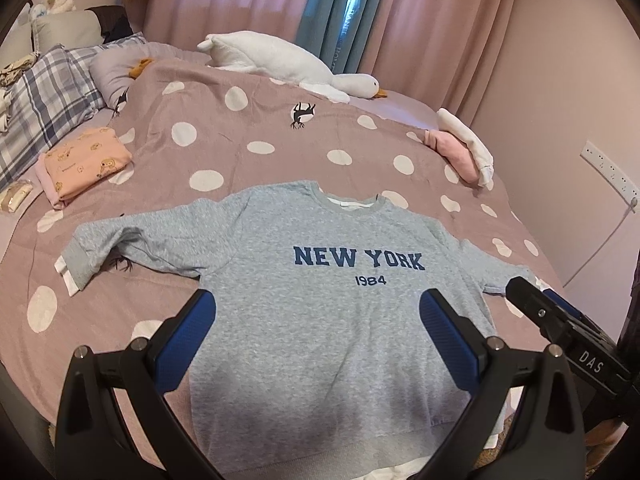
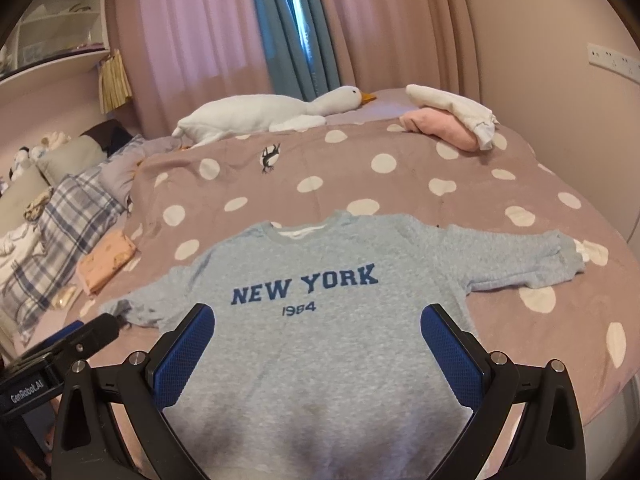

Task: Fold small clothes

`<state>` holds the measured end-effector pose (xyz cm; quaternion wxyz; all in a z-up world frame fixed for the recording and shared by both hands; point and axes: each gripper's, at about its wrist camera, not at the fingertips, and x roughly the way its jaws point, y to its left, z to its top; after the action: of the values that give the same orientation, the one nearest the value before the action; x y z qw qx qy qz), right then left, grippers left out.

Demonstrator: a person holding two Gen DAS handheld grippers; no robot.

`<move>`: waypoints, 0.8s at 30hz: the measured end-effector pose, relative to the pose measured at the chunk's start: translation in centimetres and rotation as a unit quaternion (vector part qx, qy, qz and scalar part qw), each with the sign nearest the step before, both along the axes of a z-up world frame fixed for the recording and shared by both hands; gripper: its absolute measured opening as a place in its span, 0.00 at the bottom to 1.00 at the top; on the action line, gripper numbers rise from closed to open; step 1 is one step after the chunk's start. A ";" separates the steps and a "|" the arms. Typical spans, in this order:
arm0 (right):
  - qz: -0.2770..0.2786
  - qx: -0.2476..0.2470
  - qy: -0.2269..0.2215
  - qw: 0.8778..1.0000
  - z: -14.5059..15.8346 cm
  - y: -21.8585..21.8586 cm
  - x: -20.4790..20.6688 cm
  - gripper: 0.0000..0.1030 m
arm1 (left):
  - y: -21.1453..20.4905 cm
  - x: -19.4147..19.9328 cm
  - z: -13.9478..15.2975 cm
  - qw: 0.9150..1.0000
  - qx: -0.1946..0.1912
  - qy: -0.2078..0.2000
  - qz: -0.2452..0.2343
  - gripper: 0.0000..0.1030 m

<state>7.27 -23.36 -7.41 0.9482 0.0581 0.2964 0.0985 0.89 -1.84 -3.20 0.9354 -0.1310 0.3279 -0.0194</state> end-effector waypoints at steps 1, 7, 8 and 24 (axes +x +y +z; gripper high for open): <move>0.001 0.001 0.002 1.000 -0.1 0.0 0.0 0.99 | 0.0 0.0 -0.1 1.000 0.000 0.001 0.001 0.99; 0.000 0.002 0.007 1.000 -0.4 0.0 0.1 0.99 | 0.2 0.1 -0.2 1.000 -0.007 0.005 0.003 0.99; -0.001 0.002 0.007 1.000 -0.4 0.0 0.1 0.99 | 0.3 0.1 -0.2 1.000 -0.007 0.005 0.002 0.99; -0.005 -0.001 0.007 1.000 -0.5 -0.1 0.1 0.99 | 0.4 0.3 -0.6 1.000 -0.018 0.010 -0.002 0.99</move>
<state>7.35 -23.46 -7.92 0.9466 0.0595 0.3029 0.0935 1.15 -1.40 -3.78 0.9293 -0.1475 0.3376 -0.0264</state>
